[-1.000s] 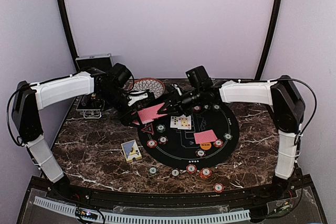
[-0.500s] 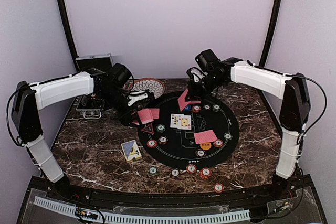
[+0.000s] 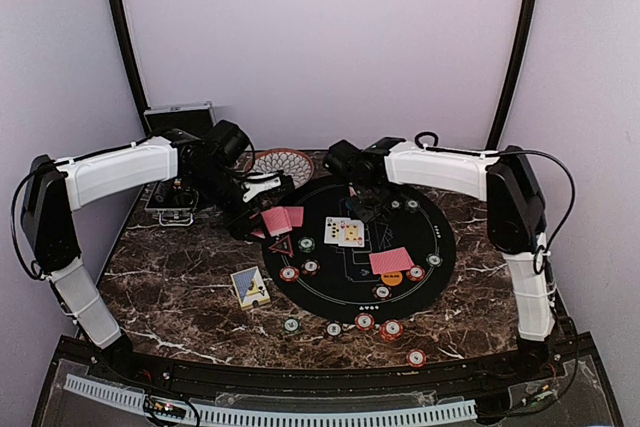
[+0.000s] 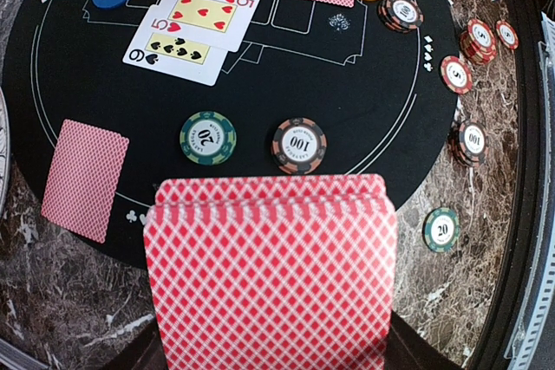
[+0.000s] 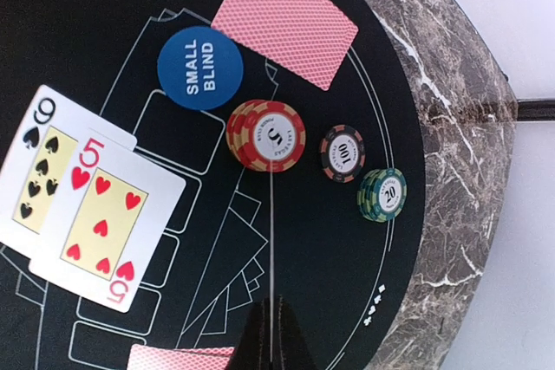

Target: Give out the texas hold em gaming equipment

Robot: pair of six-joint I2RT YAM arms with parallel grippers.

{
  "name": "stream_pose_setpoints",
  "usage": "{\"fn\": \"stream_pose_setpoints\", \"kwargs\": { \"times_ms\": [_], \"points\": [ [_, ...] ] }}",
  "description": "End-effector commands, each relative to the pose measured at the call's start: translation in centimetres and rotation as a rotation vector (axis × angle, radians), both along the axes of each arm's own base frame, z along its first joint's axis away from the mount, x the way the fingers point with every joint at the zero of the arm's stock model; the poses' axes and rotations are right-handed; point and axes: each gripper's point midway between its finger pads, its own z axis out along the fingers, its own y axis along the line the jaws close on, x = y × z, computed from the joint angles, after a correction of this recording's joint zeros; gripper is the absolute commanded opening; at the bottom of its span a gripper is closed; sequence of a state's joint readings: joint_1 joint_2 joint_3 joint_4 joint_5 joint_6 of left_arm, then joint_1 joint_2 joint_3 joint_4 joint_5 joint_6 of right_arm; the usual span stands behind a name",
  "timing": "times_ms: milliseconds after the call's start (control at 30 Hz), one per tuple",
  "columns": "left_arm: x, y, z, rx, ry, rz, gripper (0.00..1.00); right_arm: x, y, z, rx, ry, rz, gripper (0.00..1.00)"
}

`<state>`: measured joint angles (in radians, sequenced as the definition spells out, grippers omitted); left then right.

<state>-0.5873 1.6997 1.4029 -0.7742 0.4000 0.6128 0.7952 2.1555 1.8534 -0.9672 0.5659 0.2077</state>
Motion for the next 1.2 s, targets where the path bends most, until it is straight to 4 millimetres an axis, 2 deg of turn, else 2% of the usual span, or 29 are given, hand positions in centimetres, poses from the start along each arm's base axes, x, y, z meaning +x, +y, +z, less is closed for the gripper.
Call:
{"fn": "stream_pose_setpoints", "kwargs": {
  "times_ms": [0,167,400,533,700,767,967,1067,1167],
  "points": [
    [-0.6,0.3,1.8,-0.032,-0.025,0.004,0.0,0.7,-0.2,-0.5,-0.142,-0.043,0.016,0.0],
    [-0.6,0.3,1.9,-0.034,-0.027,0.007,0.0,-0.1,1.5,-2.7,-0.175,-0.017,0.061,0.03],
    [-0.5,0.3,2.1,-0.034,-0.033,0.007,0.0,-1.1,4.0,-4.2,-0.132,0.009,0.112,0.12],
    [-0.5,0.3,2.0,-0.033,-0.032,0.007,0.0,-1.6,4.9,-4.7,-0.103,0.022,0.129,0.23],
    [-0.5,0.3,2.1,-0.034,-0.035,0.007,0.0,-2.4,5.6,-5.4,-0.054,0.066,0.141,0.45],
    [-0.6,0.3,2.1,-0.033,-0.031,0.006,0.0,-2.8,5.7,-5.4,-0.036,0.079,0.146,0.5],
    [-0.7,0.3,2.0,-0.032,-0.026,0.006,0.0,-3.3,5.7,-3.8,0.069,0.089,0.124,0.58],
    [-0.7,0.3,2.0,-0.034,-0.029,0.005,0.0,-2.6,5.0,-1.6,0.245,0.109,0.048,0.6],
    [-0.7,0.4,2.1,-0.033,-0.029,0.007,0.0,-1.7,4.0,0.6,0.492,0.148,-0.05,0.61]
  ]
}}
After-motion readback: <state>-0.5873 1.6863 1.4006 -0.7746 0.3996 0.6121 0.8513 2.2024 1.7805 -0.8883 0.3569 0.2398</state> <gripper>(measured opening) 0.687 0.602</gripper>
